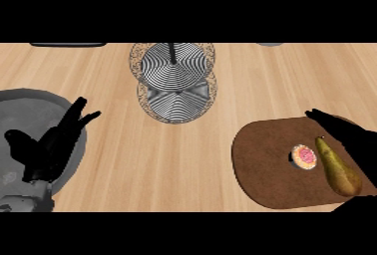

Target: Pick the cupcake from the cutting board and place it in the tiered basket

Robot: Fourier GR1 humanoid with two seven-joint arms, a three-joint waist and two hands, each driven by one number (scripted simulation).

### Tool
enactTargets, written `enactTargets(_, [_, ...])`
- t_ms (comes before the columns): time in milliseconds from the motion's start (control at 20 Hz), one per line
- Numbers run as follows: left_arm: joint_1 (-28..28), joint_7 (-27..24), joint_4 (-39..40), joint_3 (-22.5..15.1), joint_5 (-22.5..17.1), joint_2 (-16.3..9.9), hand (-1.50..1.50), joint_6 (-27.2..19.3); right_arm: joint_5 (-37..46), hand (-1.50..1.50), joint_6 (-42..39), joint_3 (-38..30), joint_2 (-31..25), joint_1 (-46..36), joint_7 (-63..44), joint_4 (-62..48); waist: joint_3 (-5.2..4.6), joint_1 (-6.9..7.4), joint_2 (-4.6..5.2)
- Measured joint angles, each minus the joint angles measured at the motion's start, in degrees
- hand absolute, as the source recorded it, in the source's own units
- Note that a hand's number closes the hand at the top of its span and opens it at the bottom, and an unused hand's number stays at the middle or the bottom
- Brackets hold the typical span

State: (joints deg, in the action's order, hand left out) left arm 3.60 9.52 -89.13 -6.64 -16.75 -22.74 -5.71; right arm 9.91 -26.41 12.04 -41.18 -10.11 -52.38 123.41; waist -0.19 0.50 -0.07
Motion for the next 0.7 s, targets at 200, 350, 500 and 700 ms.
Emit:
enactTargets(200, [-0.88,0.33,-1.17,1.07,0.04,0.23,0.0,0.86,1.85,-1.5,0.97,2.83,3.61,-3.43,-3.85,-1.07,0.09,0.02,0.04])
enactTargets(350, [-0.73,-0.13,-0.55,1.6,0.46,0.71,0.0,1.35,4.58,-1.5,1.22,4.05,4.89,-3.61,-4.19,-3.19,0.12,-0.11,0.06])
enactTargets(500, [-1.29,0.05,-1.2,1.23,1.66,1.62,0.0,0.75,7.75,-1.5,1.51,5.37,6.15,-2.78,-4.03,-5.61,0.15,-0.18,0.08])
enactTargets(700, [-1.48,0.59,-1.53,1.78,2.12,2.18,0.0,1.23,12.3,-1.5,1.89,6.23,7.61,-0.52,-1.85,-9.13,0.17,-0.32,0.07])
